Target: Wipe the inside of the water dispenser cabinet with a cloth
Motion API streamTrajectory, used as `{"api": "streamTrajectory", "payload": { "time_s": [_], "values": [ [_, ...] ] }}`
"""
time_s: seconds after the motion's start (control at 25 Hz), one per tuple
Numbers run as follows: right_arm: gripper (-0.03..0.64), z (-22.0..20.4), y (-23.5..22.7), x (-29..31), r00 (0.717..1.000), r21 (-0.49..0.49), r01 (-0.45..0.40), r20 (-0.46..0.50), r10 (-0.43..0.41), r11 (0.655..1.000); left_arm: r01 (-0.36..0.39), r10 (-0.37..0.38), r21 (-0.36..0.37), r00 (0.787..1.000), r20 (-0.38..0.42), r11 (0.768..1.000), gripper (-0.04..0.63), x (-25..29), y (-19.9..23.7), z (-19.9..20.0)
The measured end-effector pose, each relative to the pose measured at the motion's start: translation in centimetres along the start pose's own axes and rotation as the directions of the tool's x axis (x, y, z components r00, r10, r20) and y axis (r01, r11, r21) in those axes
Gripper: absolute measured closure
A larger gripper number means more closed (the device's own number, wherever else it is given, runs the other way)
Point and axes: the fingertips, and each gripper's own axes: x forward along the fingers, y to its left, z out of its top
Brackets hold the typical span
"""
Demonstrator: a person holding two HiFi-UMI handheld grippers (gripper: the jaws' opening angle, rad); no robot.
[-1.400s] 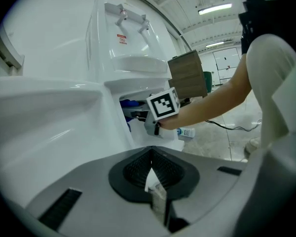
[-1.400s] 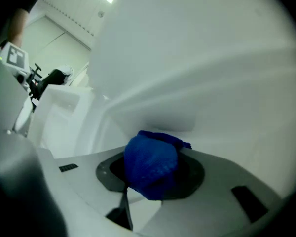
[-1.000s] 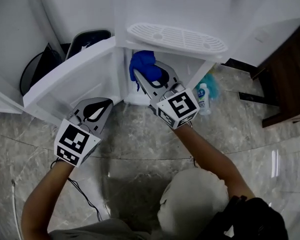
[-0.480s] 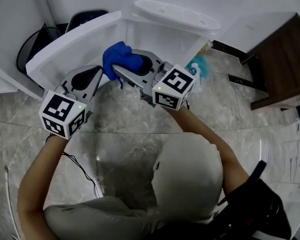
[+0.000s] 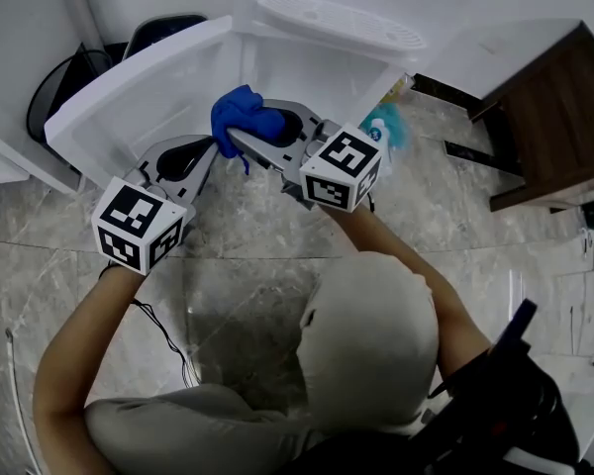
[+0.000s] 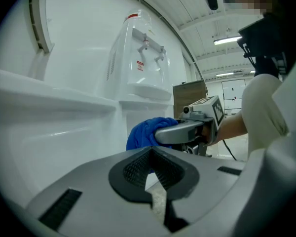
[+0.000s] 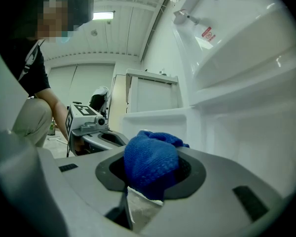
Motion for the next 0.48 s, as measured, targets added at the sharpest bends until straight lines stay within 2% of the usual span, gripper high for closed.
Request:
{"api": "streamTrajectory", "payload": {
  "time_s": [0.28, 0.48],
  "values": [
    [0.491, -0.66, -0.43, -0.78, 1.0, 0.022, 0.016, -0.007, -0.016, 1.0, -0.018, 0.018, -0.018, 1.0, -0.003, 1.0, 0.588, 0.1, 0.56, -0.08],
    [0.491, -1.15, -0.55, -0.82, 0.999, 0.019, 0.025, -0.022, -0.025, 0.999, -0.003, 0.003, -0.041, 1.0, 0.004, 0.999, 0.588, 0.19, -0.09, 0.0]
  ]
}}
